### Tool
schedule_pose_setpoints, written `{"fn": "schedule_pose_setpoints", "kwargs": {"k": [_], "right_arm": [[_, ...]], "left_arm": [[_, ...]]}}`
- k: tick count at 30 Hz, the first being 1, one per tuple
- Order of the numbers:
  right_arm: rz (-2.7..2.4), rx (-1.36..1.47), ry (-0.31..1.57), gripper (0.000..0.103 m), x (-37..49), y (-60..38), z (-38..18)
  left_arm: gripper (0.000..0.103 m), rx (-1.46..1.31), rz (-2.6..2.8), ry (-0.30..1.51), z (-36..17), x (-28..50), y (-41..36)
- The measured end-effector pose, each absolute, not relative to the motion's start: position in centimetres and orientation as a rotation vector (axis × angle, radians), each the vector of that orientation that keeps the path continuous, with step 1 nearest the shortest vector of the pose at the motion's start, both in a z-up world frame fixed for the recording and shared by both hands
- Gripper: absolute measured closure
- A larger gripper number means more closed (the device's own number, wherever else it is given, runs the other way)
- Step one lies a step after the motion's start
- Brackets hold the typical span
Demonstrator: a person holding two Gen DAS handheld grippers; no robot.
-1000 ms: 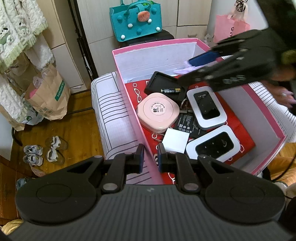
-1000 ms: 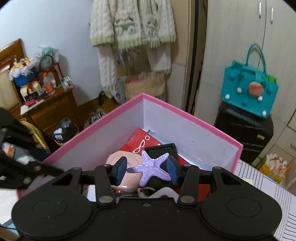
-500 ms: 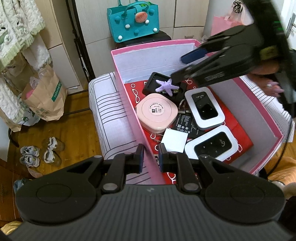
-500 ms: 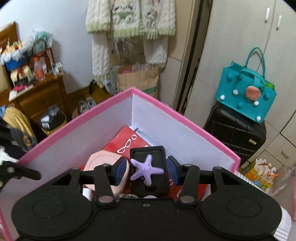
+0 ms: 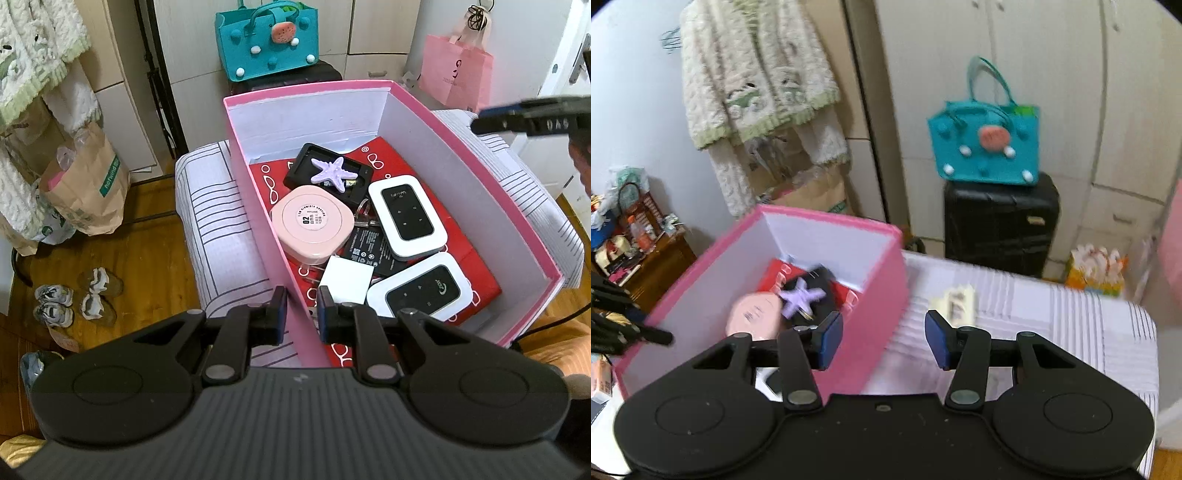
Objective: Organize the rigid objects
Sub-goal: 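Move the right tool to the bed and grasp the yellow star hair clip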
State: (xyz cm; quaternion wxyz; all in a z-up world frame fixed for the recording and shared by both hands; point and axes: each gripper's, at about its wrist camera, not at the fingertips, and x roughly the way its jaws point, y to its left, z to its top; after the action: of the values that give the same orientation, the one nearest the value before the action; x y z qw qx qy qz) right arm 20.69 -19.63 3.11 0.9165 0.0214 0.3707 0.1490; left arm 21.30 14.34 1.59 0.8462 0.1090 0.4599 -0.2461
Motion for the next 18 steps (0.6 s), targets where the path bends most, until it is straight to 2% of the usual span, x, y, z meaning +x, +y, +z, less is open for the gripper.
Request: {"fn": "schedule_pose_setpoints", "kwargs": {"k": [10, 12, 14, 18], "right_arm": [[0.244, 0.127, 0.794, 0.047, 22.7, -23.9, -4.3], [0.238, 0.128, 0.78, 0.044, 23.4, -24.1, -5.4], [0.237, 0.14, 0.762, 0.033, 24.0, -24.2, -6.3], [0.21, 0.135, 0.739, 0.031, 25.3, -23.4, -7.6]], "left_arm": [[0.087, 0.217, -0.503, 0.977, 1.6, 21.3, 14.3], [0.087, 0.22, -0.5, 0.979, 1.7, 21.4, 14.1], [0.087, 0.218, -0.497, 0.983, 1.7, 21.5, 14.1], [0.087, 0.216, -0.508, 0.983, 1.7, 21.6, 14.2]]}}
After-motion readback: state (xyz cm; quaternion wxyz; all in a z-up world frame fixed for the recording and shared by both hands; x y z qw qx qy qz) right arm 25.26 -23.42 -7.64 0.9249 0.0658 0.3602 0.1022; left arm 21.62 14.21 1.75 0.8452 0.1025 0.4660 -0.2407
